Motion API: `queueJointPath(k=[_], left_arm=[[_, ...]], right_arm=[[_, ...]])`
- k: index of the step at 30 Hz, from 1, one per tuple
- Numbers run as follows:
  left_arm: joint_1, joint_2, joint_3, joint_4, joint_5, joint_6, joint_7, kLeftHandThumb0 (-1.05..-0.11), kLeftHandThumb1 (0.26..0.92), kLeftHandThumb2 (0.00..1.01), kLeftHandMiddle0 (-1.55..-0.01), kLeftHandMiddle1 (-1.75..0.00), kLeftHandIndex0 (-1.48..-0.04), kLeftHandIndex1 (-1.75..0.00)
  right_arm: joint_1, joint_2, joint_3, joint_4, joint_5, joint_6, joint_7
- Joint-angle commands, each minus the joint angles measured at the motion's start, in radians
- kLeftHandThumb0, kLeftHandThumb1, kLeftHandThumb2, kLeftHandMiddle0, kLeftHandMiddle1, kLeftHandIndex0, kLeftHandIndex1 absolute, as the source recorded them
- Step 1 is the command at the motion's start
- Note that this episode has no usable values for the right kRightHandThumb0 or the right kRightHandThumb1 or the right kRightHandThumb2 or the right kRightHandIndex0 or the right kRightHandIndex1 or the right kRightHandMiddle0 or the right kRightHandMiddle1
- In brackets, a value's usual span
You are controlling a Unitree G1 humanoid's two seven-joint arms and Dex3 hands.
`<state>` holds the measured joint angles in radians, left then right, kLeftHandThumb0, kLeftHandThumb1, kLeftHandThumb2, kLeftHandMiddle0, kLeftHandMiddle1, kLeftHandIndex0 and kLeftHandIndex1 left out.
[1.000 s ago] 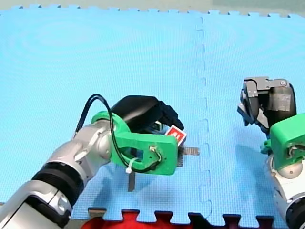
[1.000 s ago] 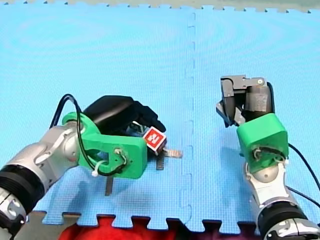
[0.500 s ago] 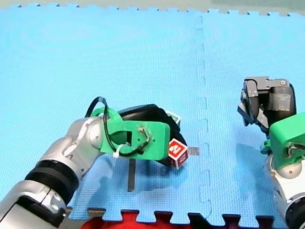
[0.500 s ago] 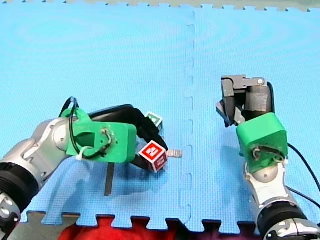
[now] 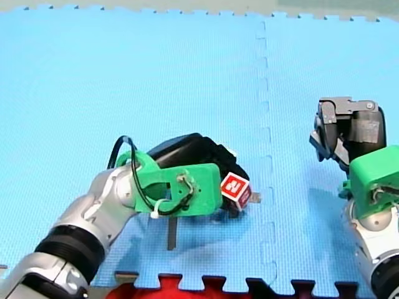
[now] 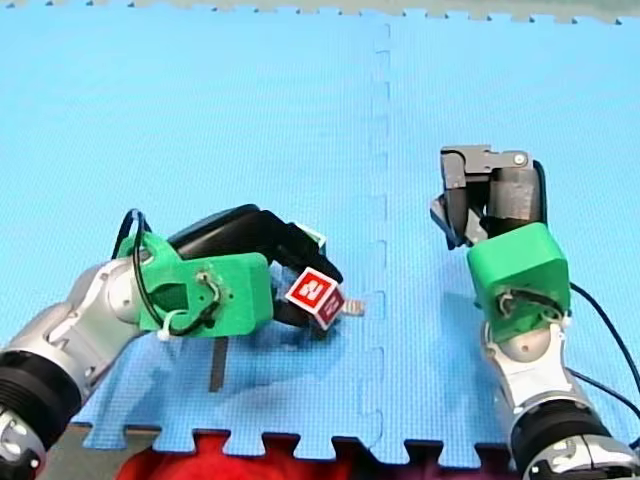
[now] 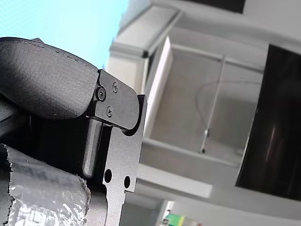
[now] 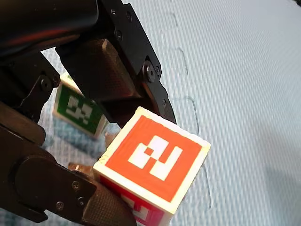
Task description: Stack cube left
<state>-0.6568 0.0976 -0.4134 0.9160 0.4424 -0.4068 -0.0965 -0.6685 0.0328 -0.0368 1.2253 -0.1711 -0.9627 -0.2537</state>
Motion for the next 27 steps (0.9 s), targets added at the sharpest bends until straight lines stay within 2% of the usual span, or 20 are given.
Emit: queueJointPath(k=[1, 4, 9, 18, 23, 27], left_arm=[[0.029, -0.007, -0.032, 0.015, 0.095, -0.015, 0.209, -0.526, 0.778, 0.01, -0.90, -1.75, -1.21, 0.00], [0.028, -0.006, -0.053, 0.020, 0.135, -0.007, 0.271, -0.543, 0.789, 0.01, -0.90, -1.75, -1.03, 0.00], [0.025, -0.010, -0.065, 0.035, 0.165, -0.011, 0.324, -0.550, 0.811, 0.01, -0.91, -1.75, -1.01, 0.00], [0.012, -0.010, -0.096, 0.056, 0.229, 0.017, 0.419, -0.551, 0.824, 0.01, -0.94, -1.75, -1.07, -0.03], [0.004, 0.000, -0.111, 0.046, 0.251, 0.039, 0.421, -0.551, 0.836, 0.01, -0.97, -1.75, -1.30, -0.12], [-0.002, 0.010, -0.119, 0.039, 0.254, 0.040, 0.398, -0.578, 0.846, 0.01, -0.98, -1.75, -1.33, -0.12]], right_arm=[[0.005, 0.002, 0.002, -0.002, -0.001, 0.001, -0.009], [0.006, 0.004, 0.000, -0.001, 0.001, -0.001, -0.006], [0.006, 0.006, 0.000, 0.003, 0.002, -0.003, -0.006], [0.005, 0.001, -0.003, 0.004, 0.006, -0.005, -0.005], [0.002, -0.004, -0.005, 0.002, 0.008, -0.005, -0.005], [0.002, -0.007, 0.000, 0.000, -0.001, -0.007, -0.019]])
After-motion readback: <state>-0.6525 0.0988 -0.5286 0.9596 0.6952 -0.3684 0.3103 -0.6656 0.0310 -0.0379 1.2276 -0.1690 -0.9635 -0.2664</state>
